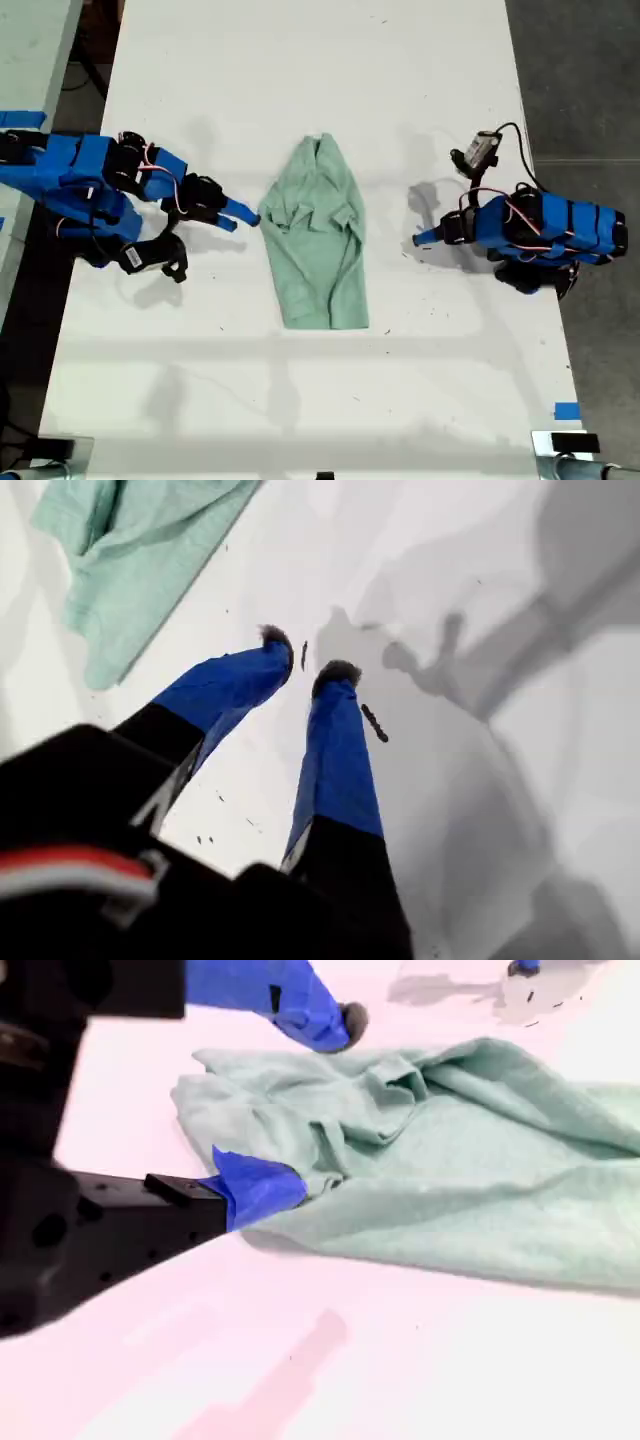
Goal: Fold t shirt
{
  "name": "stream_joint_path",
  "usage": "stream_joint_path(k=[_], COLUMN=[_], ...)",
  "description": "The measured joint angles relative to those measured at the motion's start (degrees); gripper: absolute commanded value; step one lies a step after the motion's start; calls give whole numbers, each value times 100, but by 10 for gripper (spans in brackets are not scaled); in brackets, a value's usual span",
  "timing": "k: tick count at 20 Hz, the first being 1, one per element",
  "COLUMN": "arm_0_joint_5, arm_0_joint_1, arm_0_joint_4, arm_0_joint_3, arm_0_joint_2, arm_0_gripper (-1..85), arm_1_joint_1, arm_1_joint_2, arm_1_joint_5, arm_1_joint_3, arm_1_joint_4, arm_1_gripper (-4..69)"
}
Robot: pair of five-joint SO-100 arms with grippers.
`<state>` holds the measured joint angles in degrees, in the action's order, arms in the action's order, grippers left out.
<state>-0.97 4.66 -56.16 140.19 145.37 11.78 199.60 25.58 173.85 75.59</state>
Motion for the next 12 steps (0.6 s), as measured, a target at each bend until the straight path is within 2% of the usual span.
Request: stream_joint_path(k=[3, 7, 12], arm_0_joint_5=[-88, 88, 527], arm_0_joint_1=[0, 158, 615], arm_0_joint_4=[519, 105, 88], arm_0_joint_3=[2294, 4052, 4236], arm_0_joint_2=[1942, 5484, 5924], arm_0_gripper=[132, 148, 126], arm_1_joint_1=[-9, -9, -9], arm_1_joint_2=[0, 0, 0], arm_1_joint_5=[483, 1714, 1828], arm_1_joint_3=[0, 0, 0], arm_1_joint_4=[0, 0, 9], arm_1_gripper=[86, 71, 66])
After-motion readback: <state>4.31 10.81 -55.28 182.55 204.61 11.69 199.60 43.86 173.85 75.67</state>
